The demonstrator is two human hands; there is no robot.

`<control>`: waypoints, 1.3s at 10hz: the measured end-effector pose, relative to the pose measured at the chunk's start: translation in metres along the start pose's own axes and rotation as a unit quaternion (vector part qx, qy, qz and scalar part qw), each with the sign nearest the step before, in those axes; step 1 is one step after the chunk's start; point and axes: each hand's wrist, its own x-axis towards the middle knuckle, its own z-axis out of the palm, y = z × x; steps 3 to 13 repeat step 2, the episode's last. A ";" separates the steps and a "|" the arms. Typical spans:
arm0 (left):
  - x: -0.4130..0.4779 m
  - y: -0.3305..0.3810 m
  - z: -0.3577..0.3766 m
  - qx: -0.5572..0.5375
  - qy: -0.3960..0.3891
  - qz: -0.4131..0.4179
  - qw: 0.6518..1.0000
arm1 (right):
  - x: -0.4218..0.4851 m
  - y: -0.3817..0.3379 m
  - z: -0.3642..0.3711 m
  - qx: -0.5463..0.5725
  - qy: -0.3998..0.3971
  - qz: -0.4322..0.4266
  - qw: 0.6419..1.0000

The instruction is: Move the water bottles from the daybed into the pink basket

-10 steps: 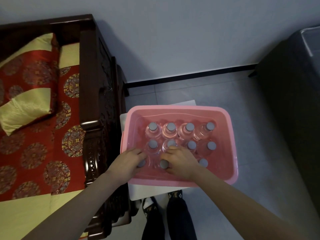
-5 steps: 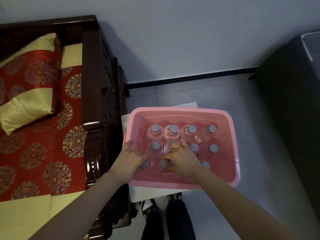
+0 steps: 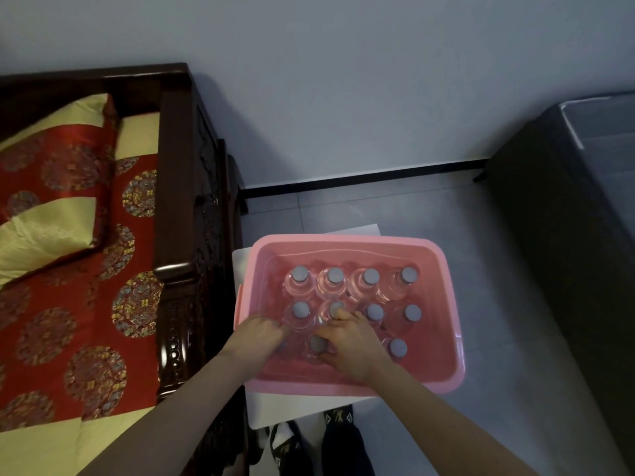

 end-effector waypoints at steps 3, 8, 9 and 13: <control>0.004 0.006 0.002 -0.028 -0.034 -0.039 0.998 | -0.013 -0.004 -0.017 0.038 -0.002 0.045 0.998; 0.004 0.006 0.002 -0.028 -0.034 -0.039 0.998 | -0.013 -0.004 -0.017 0.038 -0.002 0.045 0.998; 0.004 0.006 0.002 -0.028 -0.034 -0.039 0.998 | -0.013 -0.004 -0.017 0.038 -0.002 0.045 0.998; 0.004 0.006 0.002 -0.028 -0.034 -0.039 0.998 | -0.013 -0.004 -0.017 0.038 -0.002 0.045 0.998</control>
